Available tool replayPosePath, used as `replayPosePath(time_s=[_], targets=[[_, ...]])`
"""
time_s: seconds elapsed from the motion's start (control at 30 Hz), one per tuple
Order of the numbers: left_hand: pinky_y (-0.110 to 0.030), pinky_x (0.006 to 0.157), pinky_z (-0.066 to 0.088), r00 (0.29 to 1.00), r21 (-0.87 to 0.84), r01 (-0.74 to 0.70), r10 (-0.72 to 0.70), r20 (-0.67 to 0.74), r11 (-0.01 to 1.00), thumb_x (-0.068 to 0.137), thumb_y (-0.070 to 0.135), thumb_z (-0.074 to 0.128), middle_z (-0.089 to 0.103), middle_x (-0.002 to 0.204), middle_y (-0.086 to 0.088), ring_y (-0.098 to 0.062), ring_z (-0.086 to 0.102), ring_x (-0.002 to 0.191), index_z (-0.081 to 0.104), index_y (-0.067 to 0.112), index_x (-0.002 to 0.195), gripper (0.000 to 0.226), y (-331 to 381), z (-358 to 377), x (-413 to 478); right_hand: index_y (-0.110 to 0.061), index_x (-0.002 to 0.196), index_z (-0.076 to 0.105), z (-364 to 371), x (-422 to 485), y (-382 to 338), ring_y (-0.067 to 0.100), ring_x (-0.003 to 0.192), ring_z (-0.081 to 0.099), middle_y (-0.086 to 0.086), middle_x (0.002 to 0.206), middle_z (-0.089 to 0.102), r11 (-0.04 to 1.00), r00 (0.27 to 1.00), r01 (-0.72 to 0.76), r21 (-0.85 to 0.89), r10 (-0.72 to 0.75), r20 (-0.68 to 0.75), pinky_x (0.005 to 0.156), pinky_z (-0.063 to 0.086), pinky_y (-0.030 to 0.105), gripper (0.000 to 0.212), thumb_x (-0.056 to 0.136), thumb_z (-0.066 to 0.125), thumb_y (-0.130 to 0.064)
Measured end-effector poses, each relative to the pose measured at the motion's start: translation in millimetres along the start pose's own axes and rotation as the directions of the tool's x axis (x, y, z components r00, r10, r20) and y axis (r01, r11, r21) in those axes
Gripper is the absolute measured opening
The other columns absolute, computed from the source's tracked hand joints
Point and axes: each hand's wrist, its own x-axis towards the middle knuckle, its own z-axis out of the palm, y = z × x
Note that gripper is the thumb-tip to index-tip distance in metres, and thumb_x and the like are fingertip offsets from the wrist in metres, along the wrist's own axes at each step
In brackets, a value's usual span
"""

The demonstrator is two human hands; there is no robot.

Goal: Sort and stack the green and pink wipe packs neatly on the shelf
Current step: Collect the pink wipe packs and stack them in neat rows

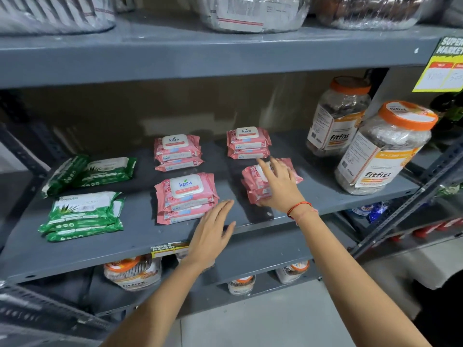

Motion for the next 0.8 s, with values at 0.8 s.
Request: replayPosePath(time_s=[0.8], targets=[[-0.041, 0.111, 0.023, 0.968, 0.15, 0.253, -0.248, -0.051, 0.956, 0.095, 0.02, 0.044, 0.025, 0.154, -0.004, -0.017, 0.019, 0.142, 0.019, 0.017, 0.147, 0.058, -88.8, -75.9, -48.2, -0.029, 0.15, 0.016, 65.6, 7.4, -155.7, 0.037, 0.142, 0.014, 0.016, 0.155, 0.016, 0.99, 0.99, 0.14, 0.013, -0.141, 0.021, 0.11, 0.031, 0.047, 0.092, 0.077, 0.064, -0.059]])
